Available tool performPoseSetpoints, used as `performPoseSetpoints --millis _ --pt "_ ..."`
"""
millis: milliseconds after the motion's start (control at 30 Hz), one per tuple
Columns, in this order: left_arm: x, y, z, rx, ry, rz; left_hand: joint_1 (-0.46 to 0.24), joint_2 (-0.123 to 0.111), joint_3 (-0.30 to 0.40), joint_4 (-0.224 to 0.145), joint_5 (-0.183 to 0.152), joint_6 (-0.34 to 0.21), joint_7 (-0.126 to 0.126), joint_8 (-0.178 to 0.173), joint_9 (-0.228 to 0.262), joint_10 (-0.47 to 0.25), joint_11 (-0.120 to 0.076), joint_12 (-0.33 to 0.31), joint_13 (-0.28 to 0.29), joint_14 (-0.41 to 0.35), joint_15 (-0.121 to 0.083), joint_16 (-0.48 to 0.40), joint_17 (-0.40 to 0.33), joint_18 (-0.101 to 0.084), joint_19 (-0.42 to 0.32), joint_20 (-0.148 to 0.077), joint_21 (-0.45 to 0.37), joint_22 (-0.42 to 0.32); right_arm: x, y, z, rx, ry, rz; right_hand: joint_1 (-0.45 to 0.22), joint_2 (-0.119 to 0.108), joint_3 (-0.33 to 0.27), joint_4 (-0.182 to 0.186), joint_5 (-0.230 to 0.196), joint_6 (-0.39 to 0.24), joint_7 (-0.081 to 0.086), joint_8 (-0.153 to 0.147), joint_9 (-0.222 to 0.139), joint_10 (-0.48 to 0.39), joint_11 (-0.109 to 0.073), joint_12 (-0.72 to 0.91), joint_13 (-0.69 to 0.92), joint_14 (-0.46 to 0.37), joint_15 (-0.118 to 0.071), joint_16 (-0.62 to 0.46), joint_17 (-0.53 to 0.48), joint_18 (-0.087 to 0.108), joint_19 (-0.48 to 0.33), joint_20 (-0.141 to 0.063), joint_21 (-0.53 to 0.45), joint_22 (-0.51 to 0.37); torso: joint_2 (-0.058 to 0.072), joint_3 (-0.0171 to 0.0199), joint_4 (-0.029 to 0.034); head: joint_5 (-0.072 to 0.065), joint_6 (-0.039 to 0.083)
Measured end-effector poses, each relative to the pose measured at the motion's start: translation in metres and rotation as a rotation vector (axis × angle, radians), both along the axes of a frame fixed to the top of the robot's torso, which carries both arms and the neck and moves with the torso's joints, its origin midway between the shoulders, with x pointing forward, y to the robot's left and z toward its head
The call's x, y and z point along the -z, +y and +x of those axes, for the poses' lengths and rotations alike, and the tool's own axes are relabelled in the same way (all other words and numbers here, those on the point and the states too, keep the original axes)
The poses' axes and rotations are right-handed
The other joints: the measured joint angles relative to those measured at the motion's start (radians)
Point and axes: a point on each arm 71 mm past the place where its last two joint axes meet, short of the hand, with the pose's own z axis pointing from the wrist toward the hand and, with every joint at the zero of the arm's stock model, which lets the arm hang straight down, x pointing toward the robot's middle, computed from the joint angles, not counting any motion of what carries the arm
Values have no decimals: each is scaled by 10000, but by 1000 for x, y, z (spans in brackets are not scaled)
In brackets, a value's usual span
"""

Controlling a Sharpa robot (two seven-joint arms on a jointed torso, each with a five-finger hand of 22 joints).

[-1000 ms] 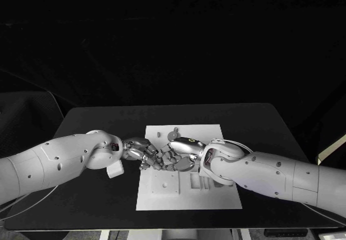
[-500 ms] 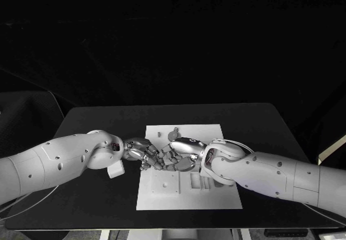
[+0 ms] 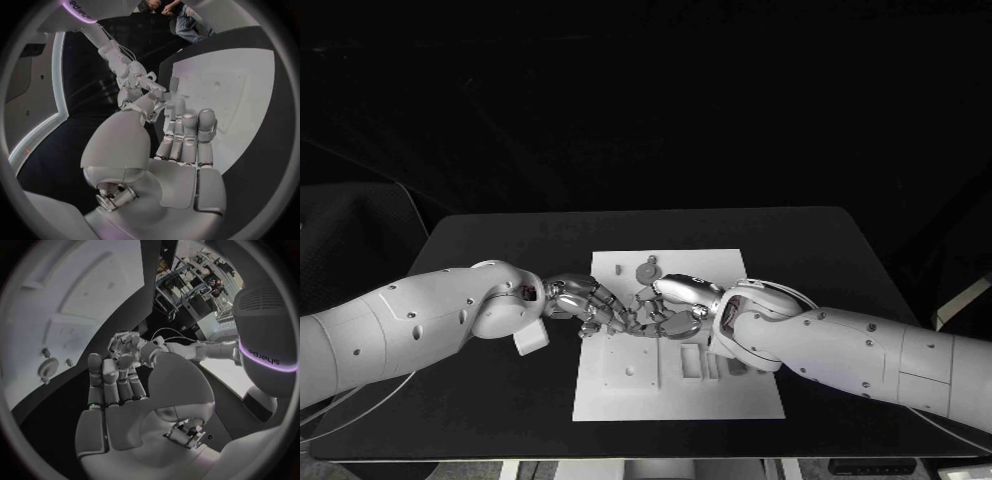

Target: Assemble the parts on the task board

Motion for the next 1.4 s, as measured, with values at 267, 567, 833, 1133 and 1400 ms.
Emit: performPoseSetpoints --millis 267,567,833,1133,1400 --pt "0 11 3 -463 -78 93 58 -58 -207 4 0 -593 -20 0 -121 -79 54 0 -21 -37 -32 0 -46 -2 -1 2 -40 -22 8 -30 19 1239 831 188 13 13 0 0 0 1 -1 4 0 70 -1 0 -9 2 2 0 0 -1 35 -36 0 9 1 0 -2 -25 3" --pt "-7 12 10 -1645 -1491 -135 373 -80 -594 32 1 448 311 707 112 -731 104 -216 -163 -731 233 -469 -429 -13 -572 74 -561 -318 19 -70 38 3550 3559 1518 8 68 27 28 -1 1 -1 10 0 70 -1 0 -15 50 -15 0 -9 -1 35 -36 0 9 -6 -12 -3 -98 99" --pt "-28 -1 26 -2801 -6010 353 1040 -351 -967 -99 1 1079 284 874 200 -450 143 -170 -294 -1433 574 -1484 -1131 -125 -1219 253 -1321 -699 29 -76 40 5005 7751 3905 -54 129 26 28 -4 1 -1 11 -1 105 -37 0 -27 53 -12 0 -24 0 35 -36 0 8 -8 -11 7 -196 246" --pt "-49 -37 22 -2214 -10010 335 1245 -557 -1959 -89 1 629 338 410 5 -1114 342 -621 -539 -2328 936 -2440 -1774 -400 -1751 431 -2238 -1118 23 -79 43 5010 10146 5831 -121 195 52 55 -41 1 0 12 -2 105 -36 0 -40 54 -10 0 -34 -1 35 -36 0 8 1 -12 9 -251 358" --pt "-57 -51 14 -1674 -11520 55 1619 -604 -2409 -103 1 733 390 410 12 -721 271 -275 -391 -2173 903 -2368 -1788 -412 -1533 424 -2311 -1123 10 -75 45 4215 10800 6734 -122 194 52 55 -1 1 0 12 -3 105 -36 0 -50 67 4 0 -43 -1 34 -36 0 8 4 -10 -5 -290 487"
